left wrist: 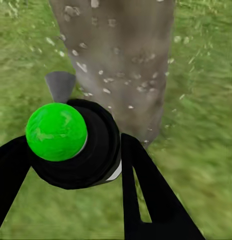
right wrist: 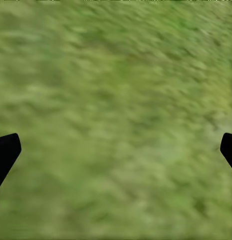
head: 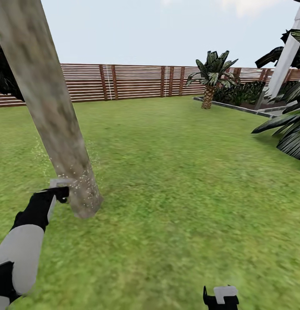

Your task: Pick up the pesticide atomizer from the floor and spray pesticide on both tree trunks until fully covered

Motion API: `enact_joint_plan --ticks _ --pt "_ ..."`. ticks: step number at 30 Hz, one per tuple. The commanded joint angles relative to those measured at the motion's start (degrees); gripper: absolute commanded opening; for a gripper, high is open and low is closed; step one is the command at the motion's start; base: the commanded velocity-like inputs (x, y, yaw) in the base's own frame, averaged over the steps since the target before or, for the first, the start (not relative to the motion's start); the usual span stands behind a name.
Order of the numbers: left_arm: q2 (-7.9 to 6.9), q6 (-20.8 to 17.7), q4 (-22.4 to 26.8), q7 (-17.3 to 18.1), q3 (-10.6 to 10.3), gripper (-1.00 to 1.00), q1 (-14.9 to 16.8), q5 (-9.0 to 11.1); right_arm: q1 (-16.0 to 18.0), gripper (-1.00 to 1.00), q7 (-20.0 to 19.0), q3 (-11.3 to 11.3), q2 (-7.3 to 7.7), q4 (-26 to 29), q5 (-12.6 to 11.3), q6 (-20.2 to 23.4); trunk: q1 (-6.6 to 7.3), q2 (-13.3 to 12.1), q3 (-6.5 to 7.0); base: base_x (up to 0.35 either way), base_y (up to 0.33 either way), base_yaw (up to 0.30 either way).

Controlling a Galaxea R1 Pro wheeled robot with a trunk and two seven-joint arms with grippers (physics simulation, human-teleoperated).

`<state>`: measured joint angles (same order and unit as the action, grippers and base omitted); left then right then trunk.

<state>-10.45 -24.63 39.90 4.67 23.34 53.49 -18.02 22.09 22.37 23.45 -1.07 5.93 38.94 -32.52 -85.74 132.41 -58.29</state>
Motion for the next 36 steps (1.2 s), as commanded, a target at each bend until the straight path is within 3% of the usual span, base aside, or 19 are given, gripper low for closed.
enact_joint_plan --ticks 1,4,9,13,28,36 --pt "-0.95 -0.1 -0.1 1.5 0.0 -1.00 0.1 0.4 0.0 1.00 0.0 0.0 0.01 0.0 0.0 0.0 0.00 0.0 0.00 0.000 0.000 0.000" --pt "-1.78 -0.2 -0.1 3.3 -0.3 -1.00 0.1 0.2 0.0 1.00 0.0 0.0 0.02 0.0 0.0 0.0 0.00 0.0 0.00 0.000 0.000 0.002" --pt "-0.85 -0.2 0.0 3.5 -0.5 -1.00 0.1 0.2 0.0 1.00 0.0 -0.1 -0.04 0.0 -0.1 0.0 0.00 0.0 0.00 0.000 0.000 0.201" --pt "-0.95 -0.2 0.0 3.4 -0.6 -1.00 0.1 0.2 0.0 1.00 0.0 -0.1 0.00 0.0 0.0 0.0 0.00 0.0 0.00 0.157 -0.102 0.095" --pt "-1.10 -0.2 -0.1 3.1 -0.5 -1.00 0.0 0.1 0.0 1.00 0.0 -0.1 -0.02 0.0 0.0 0.0 0.00 0.0 0.00 0.059 -0.257 0.004" --pt "-1.15 -0.2 0.0 2.9 -0.4 -1.00 0.2 0.1 0.0 1.00 0.0 -0.1 0.00 0.0 0.0 0.0 0.00 0.0 0.00 0.140 -0.271 0.216"
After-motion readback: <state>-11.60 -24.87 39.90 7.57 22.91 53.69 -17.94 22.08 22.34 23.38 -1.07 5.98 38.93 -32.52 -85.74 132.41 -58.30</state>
